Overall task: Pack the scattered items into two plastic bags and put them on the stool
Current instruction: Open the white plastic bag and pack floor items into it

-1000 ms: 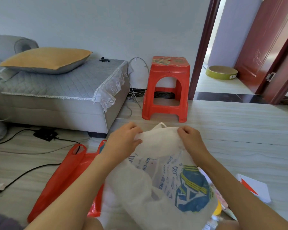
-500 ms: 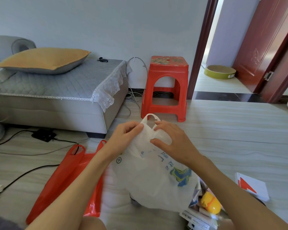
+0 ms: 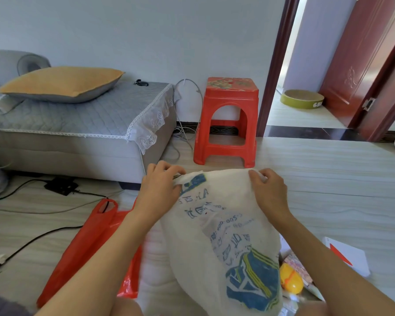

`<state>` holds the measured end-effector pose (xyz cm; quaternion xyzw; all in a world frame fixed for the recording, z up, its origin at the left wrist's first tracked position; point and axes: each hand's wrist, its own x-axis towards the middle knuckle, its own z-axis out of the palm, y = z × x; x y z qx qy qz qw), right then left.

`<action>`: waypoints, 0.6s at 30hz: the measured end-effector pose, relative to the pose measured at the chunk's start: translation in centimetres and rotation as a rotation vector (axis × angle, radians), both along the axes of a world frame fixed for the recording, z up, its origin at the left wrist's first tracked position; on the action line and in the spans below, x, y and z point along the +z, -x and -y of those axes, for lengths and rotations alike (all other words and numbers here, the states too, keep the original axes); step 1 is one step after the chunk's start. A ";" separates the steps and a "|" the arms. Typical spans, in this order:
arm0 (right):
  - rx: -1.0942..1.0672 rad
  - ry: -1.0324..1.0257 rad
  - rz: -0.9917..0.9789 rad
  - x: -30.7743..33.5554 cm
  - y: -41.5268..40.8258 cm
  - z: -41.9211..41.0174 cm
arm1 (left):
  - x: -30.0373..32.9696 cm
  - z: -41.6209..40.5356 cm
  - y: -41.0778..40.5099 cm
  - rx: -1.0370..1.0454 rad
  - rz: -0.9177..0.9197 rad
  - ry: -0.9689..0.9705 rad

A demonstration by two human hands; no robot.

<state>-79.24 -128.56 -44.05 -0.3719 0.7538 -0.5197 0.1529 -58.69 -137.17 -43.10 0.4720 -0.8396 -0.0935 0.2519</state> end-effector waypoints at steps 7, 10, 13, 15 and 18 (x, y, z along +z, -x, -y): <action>0.068 -0.189 -0.197 -0.8 0.5 -0.4 | 1.2 -1.2 0.2 -0.073 -0.719 -0.840; 0.289 0.009 -0.438 -1.0 -0.1 -0.5 | 1.5 -1.2 0.5 -0.068 -0.853 -1.014; 0.458 0.091 -0.763 -0.7 -1.2 -0.1 | 1.7 -1.2 0.7 -0.044 -0.932 -1.189; 0.489 0.160 -0.815 -0.7 -2.3 0.5 | 1.9 -1.3 0.5 -0.054 -0.931 -1.257; 0.492 0.188 -0.473 0.0 -3.3 0.7 | 2.1 -1.7 0.6 -0.086 -0.816 -1.083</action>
